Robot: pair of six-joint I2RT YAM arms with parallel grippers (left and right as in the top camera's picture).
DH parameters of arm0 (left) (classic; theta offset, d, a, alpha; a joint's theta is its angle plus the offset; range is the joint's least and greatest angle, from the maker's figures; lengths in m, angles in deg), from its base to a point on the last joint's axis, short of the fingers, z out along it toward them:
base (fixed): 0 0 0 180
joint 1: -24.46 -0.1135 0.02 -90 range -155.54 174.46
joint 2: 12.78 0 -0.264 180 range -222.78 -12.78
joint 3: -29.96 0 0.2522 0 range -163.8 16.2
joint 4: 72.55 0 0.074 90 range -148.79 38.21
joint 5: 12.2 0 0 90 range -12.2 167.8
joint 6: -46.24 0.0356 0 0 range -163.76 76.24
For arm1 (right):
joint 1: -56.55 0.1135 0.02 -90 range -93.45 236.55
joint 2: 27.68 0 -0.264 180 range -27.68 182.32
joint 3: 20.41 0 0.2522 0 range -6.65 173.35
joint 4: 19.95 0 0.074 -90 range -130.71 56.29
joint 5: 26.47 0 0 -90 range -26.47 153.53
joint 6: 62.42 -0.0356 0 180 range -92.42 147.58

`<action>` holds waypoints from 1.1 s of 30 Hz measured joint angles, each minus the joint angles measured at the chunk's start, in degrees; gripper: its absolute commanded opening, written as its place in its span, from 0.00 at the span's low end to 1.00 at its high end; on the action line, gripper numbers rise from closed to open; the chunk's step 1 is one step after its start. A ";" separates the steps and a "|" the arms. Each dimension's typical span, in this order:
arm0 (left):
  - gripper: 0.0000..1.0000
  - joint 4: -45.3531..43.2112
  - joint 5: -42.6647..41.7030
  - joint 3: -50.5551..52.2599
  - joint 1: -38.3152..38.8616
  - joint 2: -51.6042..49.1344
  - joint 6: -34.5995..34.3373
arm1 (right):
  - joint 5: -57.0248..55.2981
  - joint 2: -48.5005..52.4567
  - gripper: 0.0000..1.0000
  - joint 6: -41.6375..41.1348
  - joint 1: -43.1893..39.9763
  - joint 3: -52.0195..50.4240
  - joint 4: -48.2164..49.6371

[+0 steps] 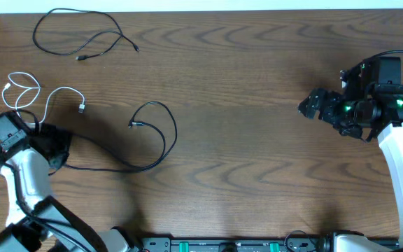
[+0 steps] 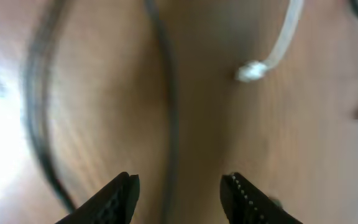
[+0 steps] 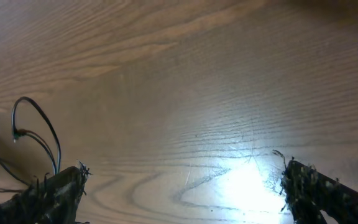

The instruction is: Untangle cables

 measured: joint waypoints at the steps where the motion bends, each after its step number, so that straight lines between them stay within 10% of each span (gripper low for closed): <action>1: 0.49 -0.04 -1.68 0.00 0.44 0.59 0.68 | 0.00 0.00 0.99 0.00 0.00 0.00 0.11; 18: 0.91 -6.29 -4.17 0.00 24.57 0.61 8.20 | 0.00 0.00 0.99 -0.70 0.00 0.00 1.46; 33: 0.93 -6.12 6.84 0.00 36.24 0.68 9.90 | 0.00 0.00 0.95 -0.94 0.00 0.00 1.38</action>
